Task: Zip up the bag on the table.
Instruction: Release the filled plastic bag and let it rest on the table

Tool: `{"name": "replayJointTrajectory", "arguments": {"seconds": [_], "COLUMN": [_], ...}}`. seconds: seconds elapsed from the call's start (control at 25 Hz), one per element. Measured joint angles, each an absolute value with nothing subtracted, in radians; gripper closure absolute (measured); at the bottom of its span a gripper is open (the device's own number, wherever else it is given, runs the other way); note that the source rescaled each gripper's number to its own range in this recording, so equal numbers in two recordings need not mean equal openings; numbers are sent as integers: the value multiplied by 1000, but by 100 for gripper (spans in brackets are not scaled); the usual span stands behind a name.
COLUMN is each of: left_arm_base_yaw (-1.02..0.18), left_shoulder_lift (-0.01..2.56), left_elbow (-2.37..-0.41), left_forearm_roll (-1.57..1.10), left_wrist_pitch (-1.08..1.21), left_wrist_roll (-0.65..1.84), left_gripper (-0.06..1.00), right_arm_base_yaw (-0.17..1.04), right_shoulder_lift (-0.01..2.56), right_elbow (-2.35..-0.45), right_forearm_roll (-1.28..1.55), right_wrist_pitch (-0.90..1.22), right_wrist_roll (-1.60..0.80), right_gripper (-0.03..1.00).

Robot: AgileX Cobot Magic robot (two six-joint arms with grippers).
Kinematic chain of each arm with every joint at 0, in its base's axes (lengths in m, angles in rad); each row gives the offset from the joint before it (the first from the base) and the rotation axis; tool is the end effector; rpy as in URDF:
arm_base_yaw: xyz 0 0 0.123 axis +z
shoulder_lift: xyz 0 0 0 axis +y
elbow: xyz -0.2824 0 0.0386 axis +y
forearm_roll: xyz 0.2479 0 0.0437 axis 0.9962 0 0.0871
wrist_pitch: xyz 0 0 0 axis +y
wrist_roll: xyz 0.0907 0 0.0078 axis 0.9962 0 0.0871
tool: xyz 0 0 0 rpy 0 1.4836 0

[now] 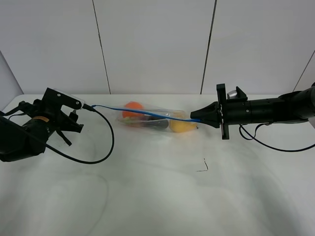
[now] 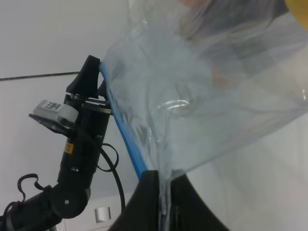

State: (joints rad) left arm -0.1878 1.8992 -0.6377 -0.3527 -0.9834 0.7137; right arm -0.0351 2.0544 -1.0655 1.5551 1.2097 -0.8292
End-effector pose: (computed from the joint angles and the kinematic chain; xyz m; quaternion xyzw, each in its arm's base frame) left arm 0.3288 -0.0359 0.1358 0.1796 0.7566 0.2119 0.5919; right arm 0.3598 0.0726 0.1460 0.1163 0.7935 0.5939 0.0644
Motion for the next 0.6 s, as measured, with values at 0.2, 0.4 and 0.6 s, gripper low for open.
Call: {"name": "replayJointTrajectory", "arguments": {"seconds": [0.2,0.4,0.6], "left_arm_base_yaw": [-188,-196,-164], "left_shoulder_lift": [1899,1869,1783], "left_elbow": [-637,-638,-706], "left_forearm_roll": [-361,-424,-490], "left_wrist_pitch": [-986,-868,-590], "left_wrist_roll": [706,630,585], "left_gripper": [4,3,4], "right_arm_base_yaw": [-35,-35,-35], "right_shoulder_lift": [2054,2054,2054], "right_elbow": [-1065,-1065,-1065], "right_forearm_roll": [1555,1555,1555], "right_wrist_pitch": [1210,1210,1210], "right_wrist_roll": [-829,-829,-829], "right_gripper": [97,97,97]}}
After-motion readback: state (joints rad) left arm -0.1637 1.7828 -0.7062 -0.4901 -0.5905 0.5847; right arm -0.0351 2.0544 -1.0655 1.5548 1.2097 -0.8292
